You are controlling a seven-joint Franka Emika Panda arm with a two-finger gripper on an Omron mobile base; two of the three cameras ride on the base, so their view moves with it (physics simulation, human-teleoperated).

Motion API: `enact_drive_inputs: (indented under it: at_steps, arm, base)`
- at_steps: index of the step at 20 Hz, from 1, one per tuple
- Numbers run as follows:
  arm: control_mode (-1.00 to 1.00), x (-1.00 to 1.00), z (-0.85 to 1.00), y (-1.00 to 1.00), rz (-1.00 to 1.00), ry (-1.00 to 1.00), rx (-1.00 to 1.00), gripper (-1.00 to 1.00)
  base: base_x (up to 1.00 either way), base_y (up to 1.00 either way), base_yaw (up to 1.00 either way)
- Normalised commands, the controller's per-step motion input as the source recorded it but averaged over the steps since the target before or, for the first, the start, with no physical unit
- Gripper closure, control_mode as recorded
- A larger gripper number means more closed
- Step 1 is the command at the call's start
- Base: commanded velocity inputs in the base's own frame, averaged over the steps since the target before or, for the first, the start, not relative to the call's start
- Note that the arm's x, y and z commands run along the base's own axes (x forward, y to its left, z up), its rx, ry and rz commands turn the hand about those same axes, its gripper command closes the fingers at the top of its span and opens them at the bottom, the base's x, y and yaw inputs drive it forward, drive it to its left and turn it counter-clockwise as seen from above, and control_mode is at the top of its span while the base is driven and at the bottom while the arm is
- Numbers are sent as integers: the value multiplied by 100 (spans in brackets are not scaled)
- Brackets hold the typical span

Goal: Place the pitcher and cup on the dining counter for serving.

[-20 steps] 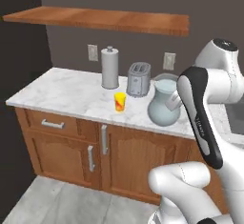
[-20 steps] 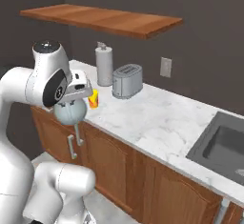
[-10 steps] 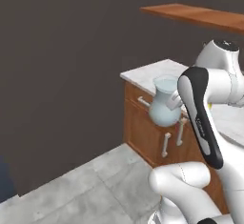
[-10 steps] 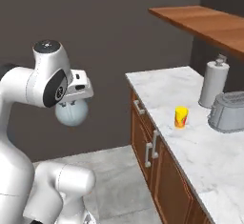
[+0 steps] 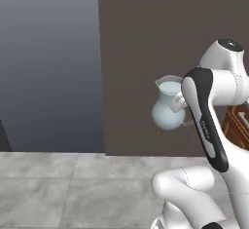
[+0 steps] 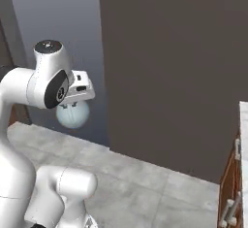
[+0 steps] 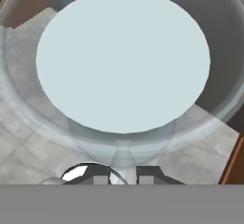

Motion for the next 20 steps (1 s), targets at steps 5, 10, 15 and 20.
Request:
enact_drive_inputs:
  at_steps: [5,10,15,20]
  arm:
    - [100,0,0,0,0,0,0,100]
    - [100,0,0,0,0,0,0,100]
    - [100,0,0,0,0,0,0,100]
    - [100,0,0,0,0,0,0,100]
  base:
    - [0,0,93]
    - [0,2,85]
    - [1,10,78]
    - [8,16,72]
